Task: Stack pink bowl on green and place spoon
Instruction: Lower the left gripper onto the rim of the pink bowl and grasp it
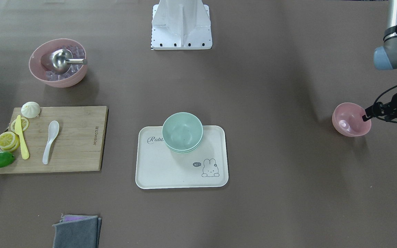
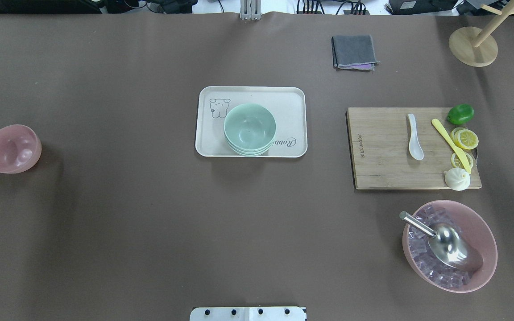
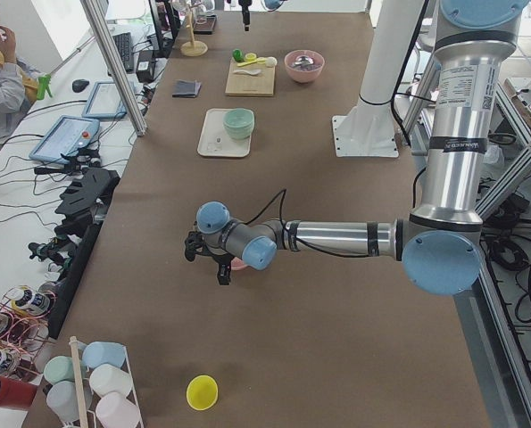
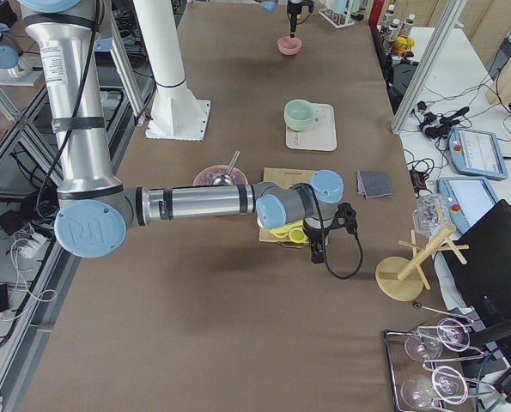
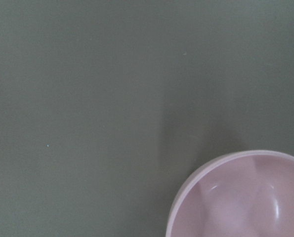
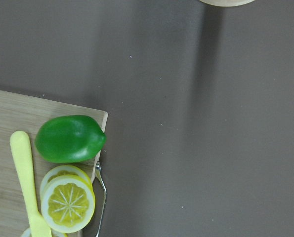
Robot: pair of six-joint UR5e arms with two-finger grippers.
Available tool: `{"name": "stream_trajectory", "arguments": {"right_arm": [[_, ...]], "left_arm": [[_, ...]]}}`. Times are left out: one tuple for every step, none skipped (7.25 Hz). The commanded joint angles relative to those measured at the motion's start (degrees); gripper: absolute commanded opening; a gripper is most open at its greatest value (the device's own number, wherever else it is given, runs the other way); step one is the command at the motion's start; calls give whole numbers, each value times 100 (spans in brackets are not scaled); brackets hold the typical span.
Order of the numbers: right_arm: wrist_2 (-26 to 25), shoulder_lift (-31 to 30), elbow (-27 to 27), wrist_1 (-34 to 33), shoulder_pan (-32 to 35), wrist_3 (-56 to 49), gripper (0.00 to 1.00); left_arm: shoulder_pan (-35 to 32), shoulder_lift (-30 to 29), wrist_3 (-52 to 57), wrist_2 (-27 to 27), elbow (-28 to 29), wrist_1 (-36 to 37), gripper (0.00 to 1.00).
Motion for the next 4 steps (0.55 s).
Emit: {"name": "stream_trajectory", "arguments": {"right_arm": [[0,-15,-5,8,-52,0,100],[0,-16,-5,8,-79,0,100],[-9,-16,-31,8,-79,0,100],[-9,2,-31,-1,-88,0,100]], "left_arm": [[179,-59,-17,-3,160,-121,60],[267,-51,-17,-12,134,-121,43],[303,-51,-8,-12,116,-121,22],[312,-85,-113,-12,133,-112,0]]}}
